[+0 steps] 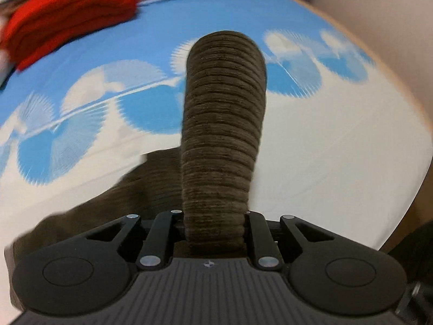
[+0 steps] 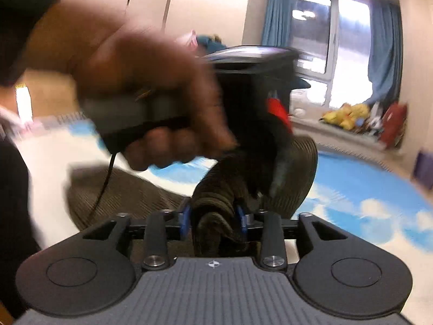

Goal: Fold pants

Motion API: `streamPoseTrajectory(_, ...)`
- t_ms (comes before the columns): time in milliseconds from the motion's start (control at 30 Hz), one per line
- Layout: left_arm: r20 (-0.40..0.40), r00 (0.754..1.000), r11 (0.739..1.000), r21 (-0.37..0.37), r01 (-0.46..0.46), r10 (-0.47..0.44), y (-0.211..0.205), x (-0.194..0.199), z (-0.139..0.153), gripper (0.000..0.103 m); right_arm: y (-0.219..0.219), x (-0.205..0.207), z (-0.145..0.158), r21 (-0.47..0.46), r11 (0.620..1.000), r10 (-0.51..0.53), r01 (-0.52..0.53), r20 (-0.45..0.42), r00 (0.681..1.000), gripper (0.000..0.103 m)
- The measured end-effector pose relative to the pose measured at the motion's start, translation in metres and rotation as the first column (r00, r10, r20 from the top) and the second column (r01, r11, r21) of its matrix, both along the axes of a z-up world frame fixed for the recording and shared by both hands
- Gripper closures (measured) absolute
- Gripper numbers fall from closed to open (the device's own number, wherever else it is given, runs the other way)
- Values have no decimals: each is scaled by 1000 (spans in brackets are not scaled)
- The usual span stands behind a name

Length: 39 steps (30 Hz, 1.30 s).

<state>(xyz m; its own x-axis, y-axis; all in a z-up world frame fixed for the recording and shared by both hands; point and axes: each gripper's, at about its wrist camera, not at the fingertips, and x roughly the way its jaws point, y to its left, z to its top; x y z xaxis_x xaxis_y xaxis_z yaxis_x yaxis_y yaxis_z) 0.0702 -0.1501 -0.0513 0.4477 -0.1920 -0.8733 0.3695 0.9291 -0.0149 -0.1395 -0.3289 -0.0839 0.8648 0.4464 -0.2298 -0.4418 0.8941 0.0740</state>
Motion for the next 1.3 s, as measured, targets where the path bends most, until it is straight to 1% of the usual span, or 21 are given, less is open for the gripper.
streamPoseTrajectory(100, 24, 995, 994, -49, -94, 96, 85, -3, 13, 84, -17, -4, 8, 159, 985, 72, -66, -30, 997, 59)
streamPoseTrajectory(267, -19, 979, 976, -81, -202, 201, 221, -7, 12, 82, -16, 12, 3, 213, 973, 116, -88, -121, 986, 56)
streamPoseTrajectory(300, -31, 976, 973, -79, -217, 216, 249, -6, 8, 75, -10, 16, 2, 210, 974, 114, -82, -146, 983, 56)
streamPoseTrajectory(333, -38, 971, 968, -76, -240, 238, 270, -4, 2, 58, -3, 23, -1, 211, 974, 118, -81, -168, 979, 56)
streamPoseTrajectory(367, -50, 958, 955, -72, -286, 283, 294, 0, -8, 48, 2, 30, -3, 220, 972, 128, -84, -195, 972, 54)
streamPoseTrajectory(400, -60, 935, 933, -68, -352, 349, 319, 3, -18, 26, 13, 29, -2, 224, 971, 135, -85, -218, 966, 51)
streamPoseTrajectory(433, -63, 908, 905, -78, -418, 414, 339, 4, -28, 15, 21, 35, -5, 230, 970, 140, -82, -251, 958, 48)
streamPoseTrajectory(500, -119, 856, 840, -165, -517, 503, 374, 0, -52, 15, 37, 46, -13, 233, 970, 147, -73, -321, 936, 39)
streamPoseTrajectory(533, -194, 835, 809, -214, -548, 514, 386, -1, -67, 15, 44, 57, -16, 228, 972, 144, -61, -367, 919, 36)
streamPoseTrajectory(567, -276, 818, 800, -205, -563, 505, 391, 3, -78, 15, 51, 64, -19, 221, 974, 136, -48, -405, 904, 33)
streamPoseTrajectory(600, -289, 822, 812, -190, -551, 490, 394, 7, -81, 15, 58, 75, -22, 215, 976, 124, -30, -439, 890, 33)
streamPoseTrajectory(667, -250, 865, 858, -178, -482, 435, 390, 13, -81, 13, 69, 102, -30, 211, 977, 83, 27, -493, 866, 31)
streamPoseTrajectory(733, -278, 868, 858, -202, -473, 412, 391, 17, -87, 13, 78, 130, -40, 211, 975, 52, 76, -543, 838, 28)
streamPoseTrajectory(800, -321, 860, 845, -239, -479, 396, 391, 21, -98, 13, 88, 163, -57, 197, 972, 21, 129, -618, 786, 27)
streamPoseTrajectory(933, -334, 876, 865, -246, -438, 348, 376, 30, -114, 14, 102, 200, -90, 175, 972, 25, 154, -736, 676, 27)
streamPoseTrajectory(967, -326, 882, 873, -240, -424, 339, 373, 30, -116, 15, 107, 205, -93, 186, 973, 50, 133, -739, 671, 28)
streamPoseTrajectory(1033, -319, 886, 878, -236, -417, 335, 365, 32, -116, 26, 113, 208, -94, 197, 975, 76, 100, -724, 685, 40)
streamPoseTrajectory(1100, -306, 888, 877, -236, -419, 342, 363, 34, -113, 35, 117, 212, -87, 192, 978, 84, 83, -723, 686, 65)
streamPoseTrajectory(1167, -296, 891, 878, -234, -418, 345, 360, 35, -106, 45, 115, 215, -75, 202, 977, 99, 65, -706, 701, 81)
streamPoseTrajectory(1233, -287, 893, 868, -263, -421, 347, 352, 38, -97, 59, 101, 217, -59, 239, 970, 128, 52, -677, 724, 83)
streamPoseTrajectory(1300, -276, 902, 861, -303, -409, 332, 333, 45, -90, 60, 82, 219, -40, 264, 964, 157, 24, -641, 751, 84)
